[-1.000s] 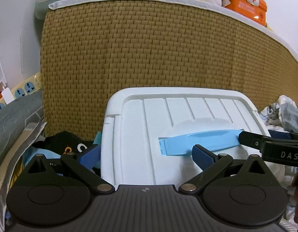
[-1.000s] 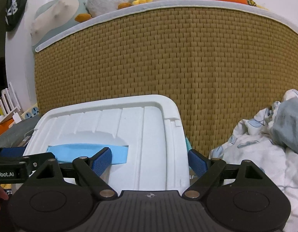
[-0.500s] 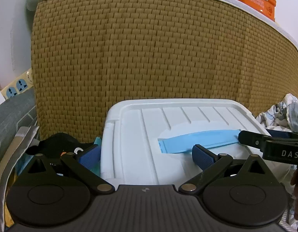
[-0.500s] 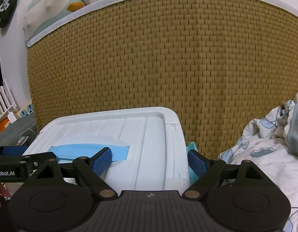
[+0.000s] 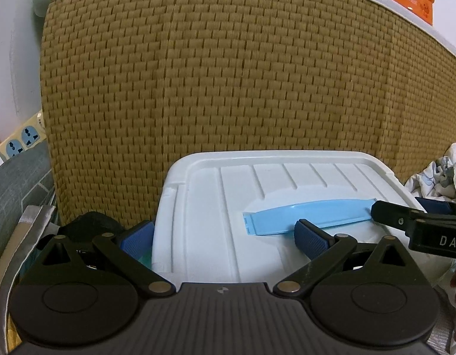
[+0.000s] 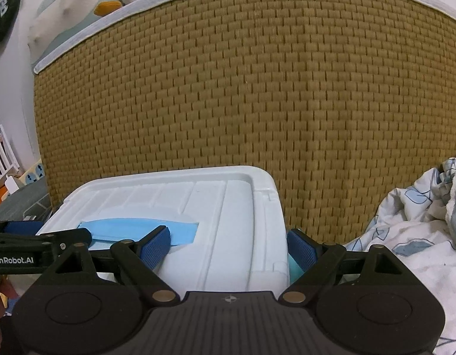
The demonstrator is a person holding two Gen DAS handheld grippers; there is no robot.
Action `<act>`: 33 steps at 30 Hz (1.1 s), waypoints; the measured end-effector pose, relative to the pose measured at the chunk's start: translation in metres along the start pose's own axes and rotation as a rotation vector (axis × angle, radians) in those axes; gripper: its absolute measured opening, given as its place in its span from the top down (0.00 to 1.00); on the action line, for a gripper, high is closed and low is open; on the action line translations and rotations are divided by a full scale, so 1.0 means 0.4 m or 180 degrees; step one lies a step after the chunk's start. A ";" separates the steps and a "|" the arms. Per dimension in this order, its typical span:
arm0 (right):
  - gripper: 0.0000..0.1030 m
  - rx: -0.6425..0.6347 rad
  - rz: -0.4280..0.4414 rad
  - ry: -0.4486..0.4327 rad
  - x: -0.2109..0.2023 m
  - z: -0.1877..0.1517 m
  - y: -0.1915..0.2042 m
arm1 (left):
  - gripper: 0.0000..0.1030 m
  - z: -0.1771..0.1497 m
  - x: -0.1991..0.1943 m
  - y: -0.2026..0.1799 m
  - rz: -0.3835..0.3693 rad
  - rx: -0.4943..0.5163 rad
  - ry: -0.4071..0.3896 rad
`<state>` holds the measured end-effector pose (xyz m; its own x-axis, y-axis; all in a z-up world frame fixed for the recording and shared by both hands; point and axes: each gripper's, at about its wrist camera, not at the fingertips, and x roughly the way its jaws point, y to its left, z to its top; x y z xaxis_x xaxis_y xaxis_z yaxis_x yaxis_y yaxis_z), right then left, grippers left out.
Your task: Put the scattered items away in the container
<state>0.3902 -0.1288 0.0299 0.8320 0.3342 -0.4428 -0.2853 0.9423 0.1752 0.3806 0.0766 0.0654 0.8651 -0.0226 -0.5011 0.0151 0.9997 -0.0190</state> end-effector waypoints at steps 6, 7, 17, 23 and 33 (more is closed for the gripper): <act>0.13 -0.0040 -0.0048 -0.0073 -0.030 0.004 -0.014 | 0.00 -0.014 -0.045 0.034 0.0101 -0.0071 -0.0057; 0.13 -0.0058 -0.0068 -0.0128 -0.045 0.004 -0.017 | 0.00 -0.017 -0.062 0.037 0.0136 -0.0053 -0.0090; 0.13 -0.0224 -0.0024 -0.0306 -0.209 -0.010 0.004 | 0.00 -0.059 -0.249 0.019 0.0127 -0.0084 -0.0377; 0.13 -0.0282 0.0028 -0.0315 -0.302 -0.069 0.029 | 0.00 -0.124 -0.354 -0.023 0.0186 0.0001 -0.0443; 0.13 -0.0371 0.0057 -0.0372 -0.485 -0.150 0.049 | 0.00 -0.257 -0.544 -0.078 0.0108 -0.0025 -0.0499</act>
<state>0.1947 -0.1739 0.0665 0.8740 0.3528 -0.3341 -0.3481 0.9344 0.0759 0.1403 0.0492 0.0860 0.9326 0.0134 -0.3605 -0.0189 0.9998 -0.0115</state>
